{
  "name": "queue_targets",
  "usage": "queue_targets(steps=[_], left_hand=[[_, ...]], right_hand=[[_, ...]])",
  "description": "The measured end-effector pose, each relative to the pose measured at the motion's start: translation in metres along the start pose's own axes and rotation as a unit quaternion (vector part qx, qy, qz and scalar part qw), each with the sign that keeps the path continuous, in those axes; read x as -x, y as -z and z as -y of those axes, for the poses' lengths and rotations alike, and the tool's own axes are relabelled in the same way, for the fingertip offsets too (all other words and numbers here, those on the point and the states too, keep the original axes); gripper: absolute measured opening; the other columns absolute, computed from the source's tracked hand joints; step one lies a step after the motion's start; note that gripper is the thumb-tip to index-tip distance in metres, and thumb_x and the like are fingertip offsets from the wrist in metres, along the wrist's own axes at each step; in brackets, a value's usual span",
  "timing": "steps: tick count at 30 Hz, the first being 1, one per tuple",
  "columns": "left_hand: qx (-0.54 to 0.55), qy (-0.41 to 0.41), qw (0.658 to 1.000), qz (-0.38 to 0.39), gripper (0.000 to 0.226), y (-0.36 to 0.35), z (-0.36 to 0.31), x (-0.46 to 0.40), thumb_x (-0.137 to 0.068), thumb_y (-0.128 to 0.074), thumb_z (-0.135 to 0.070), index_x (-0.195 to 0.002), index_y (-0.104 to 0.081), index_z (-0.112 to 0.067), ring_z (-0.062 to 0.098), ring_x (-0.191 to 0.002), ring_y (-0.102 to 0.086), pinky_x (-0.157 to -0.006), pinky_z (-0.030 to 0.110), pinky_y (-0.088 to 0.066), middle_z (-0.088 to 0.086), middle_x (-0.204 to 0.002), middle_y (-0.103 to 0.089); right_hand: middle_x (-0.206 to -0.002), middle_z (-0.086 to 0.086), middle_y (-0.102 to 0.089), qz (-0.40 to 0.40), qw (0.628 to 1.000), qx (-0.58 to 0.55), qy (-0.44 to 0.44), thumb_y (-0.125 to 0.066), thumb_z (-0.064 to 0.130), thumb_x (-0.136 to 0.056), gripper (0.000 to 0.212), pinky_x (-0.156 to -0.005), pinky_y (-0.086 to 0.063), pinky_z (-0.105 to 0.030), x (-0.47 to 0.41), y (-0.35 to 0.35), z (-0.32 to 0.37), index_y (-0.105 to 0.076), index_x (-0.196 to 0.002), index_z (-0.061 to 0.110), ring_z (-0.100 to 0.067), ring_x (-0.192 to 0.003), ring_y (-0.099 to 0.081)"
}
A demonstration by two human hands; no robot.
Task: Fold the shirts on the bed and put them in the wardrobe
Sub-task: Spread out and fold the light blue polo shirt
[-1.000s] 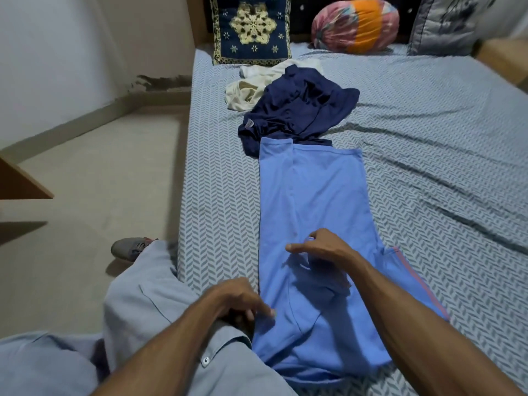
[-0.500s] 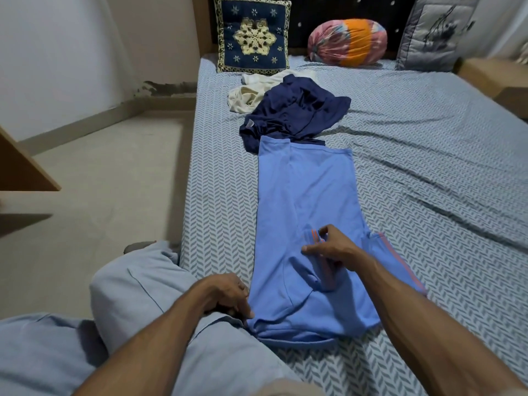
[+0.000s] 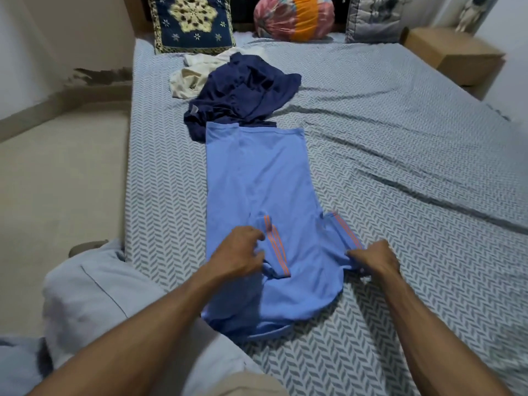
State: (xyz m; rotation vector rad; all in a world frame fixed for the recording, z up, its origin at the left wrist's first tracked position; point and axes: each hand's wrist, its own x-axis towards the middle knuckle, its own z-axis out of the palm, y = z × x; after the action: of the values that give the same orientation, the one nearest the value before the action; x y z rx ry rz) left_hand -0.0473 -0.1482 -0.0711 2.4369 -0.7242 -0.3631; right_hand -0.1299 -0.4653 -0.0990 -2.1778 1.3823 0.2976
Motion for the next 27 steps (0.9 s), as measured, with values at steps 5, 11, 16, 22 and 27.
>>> queue_targets(steps=[5,11,16,22,27], left_hand=[[-0.098,-0.044,0.985,0.135,0.051,-0.036,-0.004,-0.016,-0.064,-0.044,-0.053,-0.092,-0.065,-0.016,0.035,-0.096,-0.054,-0.086,0.041,-0.044,0.01,-0.104,-0.056],[0.425,0.203,0.881,0.029,0.025,-0.009,-0.006,-0.014,-0.092,-0.062,-0.028,-0.091,-0.071,-0.005,0.019,-0.071,-0.063,-0.066,0.029,-0.052,0.016,-0.086,-0.068],[0.61,0.339,0.716,-0.022,0.046,0.014,0.02,-0.017,-0.084,-0.07,-0.057,-0.086,-0.073,-0.011,0.02,-0.054,-0.056,-0.049,0.023,-0.044,0.007,-0.067,-0.065],[0.45,0.389,0.8,-0.079,0.027,0.009,0.039,-0.004,-0.061,-0.082,-0.025,-0.07,-0.06,-0.012,0.025,-0.066,-0.06,-0.064,0.038,-0.049,0.014,-0.068,-0.06],[0.458,0.373,0.805,-0.051,0.01,0.01,0.036,0.009,-0.076,-0.07,-0.002,-0.085,-0.066,-0.005,0.028,-0.075,-0.058,-0.068,0.04,-0.047,0.017,-0.077,-0.058]], right_hand=[[-0.041,0.001,-0.053,0.019,0.985,-0.145,0.095,-0.075,0.029,-0.063,0.025,-0.051,-0.049,-0.039,0.025,0.008,0.024,-0.063,-0.055,0.008,-0.022,-0.047,-0.055],[-0.079,-0.001,-0.065,-0.004,0.941,-0.094,0.327,-0.071,0.031,-0.079,0.02,-0.07,-0.048,-0.031,0.103,-0.009,0.103,-0.066,-0.091,0.015,-0.019,-0.076,-0.06],[-0.099,0.0,-0.069,0.065,0.821,0.05,0.565,-0.064,0.03,-0.083,0.023,-0.07,-0.045,-0.035,0.176,-0.069,0.126,-0.059,-0.104,0.024,-0.029,-0.09,-0.065],[-0.114,0.004,-0.062,-0.013,0.766,0.18,0.616,-0.064,0.047,-0.07,0.056,-0.07,-0.046,-0.041,0.156,-0.098,0.077,-0.055,-0.121,0.026,-0.024,-0.092,-0.058],[-0.094,-0.002,-0.061,-0.05,0.759,0.161,0.629,-0.045,0.024,-0.067,0.051,-0.057,-0.05,-0.041,0.127,-0.093,0.053,-0.051,-0.118,0.023,-0.032,-0.079,-0.061]])
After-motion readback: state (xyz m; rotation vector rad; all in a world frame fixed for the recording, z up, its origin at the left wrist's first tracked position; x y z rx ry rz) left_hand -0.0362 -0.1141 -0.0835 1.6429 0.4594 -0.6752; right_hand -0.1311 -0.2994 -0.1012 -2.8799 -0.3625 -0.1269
